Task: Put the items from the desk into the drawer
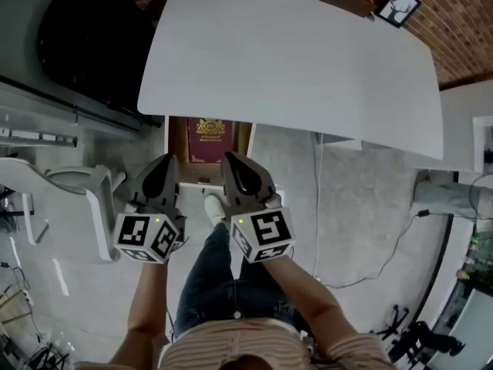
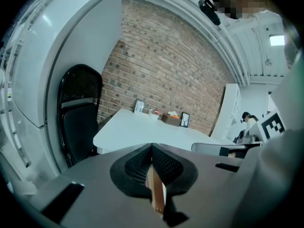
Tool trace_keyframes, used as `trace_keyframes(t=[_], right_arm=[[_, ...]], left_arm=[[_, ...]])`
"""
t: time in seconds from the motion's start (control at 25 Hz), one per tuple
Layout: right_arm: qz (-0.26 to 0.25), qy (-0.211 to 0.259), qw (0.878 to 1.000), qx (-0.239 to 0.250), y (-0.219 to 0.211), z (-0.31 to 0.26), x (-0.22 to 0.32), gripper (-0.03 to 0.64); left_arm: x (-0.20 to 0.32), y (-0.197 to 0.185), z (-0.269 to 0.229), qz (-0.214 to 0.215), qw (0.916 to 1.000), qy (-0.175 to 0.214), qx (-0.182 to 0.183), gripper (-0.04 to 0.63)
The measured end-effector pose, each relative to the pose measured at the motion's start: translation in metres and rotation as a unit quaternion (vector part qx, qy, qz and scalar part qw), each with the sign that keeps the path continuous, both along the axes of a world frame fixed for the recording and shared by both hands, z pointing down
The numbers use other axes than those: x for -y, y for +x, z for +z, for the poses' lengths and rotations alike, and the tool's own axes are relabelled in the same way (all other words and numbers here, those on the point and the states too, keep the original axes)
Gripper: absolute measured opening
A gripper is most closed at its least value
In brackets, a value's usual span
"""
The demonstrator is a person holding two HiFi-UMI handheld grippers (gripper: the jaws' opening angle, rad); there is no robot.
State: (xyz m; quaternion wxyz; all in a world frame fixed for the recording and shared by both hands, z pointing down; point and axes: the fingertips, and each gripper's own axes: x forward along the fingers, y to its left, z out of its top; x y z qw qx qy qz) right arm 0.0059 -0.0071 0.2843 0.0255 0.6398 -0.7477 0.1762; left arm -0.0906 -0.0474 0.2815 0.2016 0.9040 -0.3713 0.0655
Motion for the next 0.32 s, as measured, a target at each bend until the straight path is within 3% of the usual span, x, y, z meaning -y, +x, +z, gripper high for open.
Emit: trace_keyframes(t=[0.32], right_arm=[[0.008, 0.014, 1.0, -0.005, -0.006, -0.033, -0.043, 0.015]], left_arm=[[-0.035, -0.012, -0.026, -0.013, 0.9996, -0.005, -0.024, 0.009]])
